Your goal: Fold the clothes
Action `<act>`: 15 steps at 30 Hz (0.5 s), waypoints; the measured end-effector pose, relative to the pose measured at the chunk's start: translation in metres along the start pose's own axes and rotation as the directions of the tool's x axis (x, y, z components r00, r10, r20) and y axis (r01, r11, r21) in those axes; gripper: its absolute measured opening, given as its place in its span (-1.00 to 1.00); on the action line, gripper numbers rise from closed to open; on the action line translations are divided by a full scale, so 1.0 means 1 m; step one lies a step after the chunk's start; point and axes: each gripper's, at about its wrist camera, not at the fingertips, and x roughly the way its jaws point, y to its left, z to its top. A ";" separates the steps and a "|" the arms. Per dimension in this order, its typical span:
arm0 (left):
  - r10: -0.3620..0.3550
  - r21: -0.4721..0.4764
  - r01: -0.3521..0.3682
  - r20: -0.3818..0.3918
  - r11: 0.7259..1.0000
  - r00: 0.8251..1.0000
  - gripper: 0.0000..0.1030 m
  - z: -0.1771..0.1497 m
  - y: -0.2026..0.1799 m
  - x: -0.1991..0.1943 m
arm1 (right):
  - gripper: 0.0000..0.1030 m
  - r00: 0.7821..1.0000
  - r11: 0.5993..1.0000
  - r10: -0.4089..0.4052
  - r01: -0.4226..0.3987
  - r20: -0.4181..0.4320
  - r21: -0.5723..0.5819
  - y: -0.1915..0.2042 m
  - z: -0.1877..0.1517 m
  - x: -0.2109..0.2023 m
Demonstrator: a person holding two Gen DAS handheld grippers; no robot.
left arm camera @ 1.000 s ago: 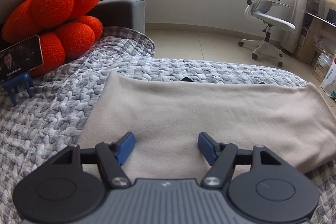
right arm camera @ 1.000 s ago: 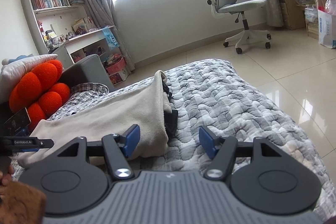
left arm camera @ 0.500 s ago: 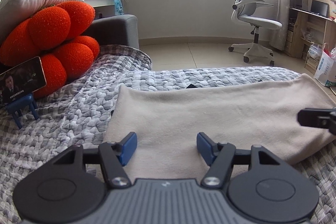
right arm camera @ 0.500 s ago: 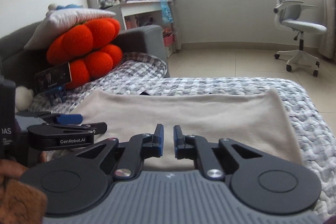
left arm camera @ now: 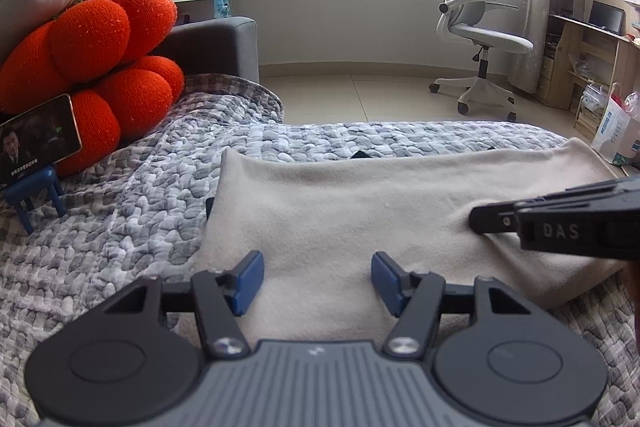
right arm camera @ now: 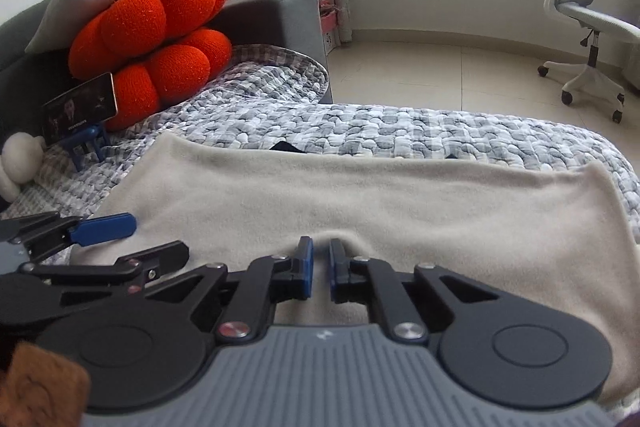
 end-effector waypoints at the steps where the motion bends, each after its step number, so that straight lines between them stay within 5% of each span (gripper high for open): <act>1: -0.001 0.000 0.001 -0.001 1.000 1.000 0.20 0.000 0.000 0.000 | -0.87 1.000 1.000 0.003 -0.003 -0.005 0.004 -0.002 0.003 0.006; 15: -0.027 -0.014 0.027 -0.016 1.000 1.000 0.20 -0.001 0.001 0.001 | -0.96 0.998 0.993 -0.049 0.051 -0.027 0.104 -0.024 0.045 0.068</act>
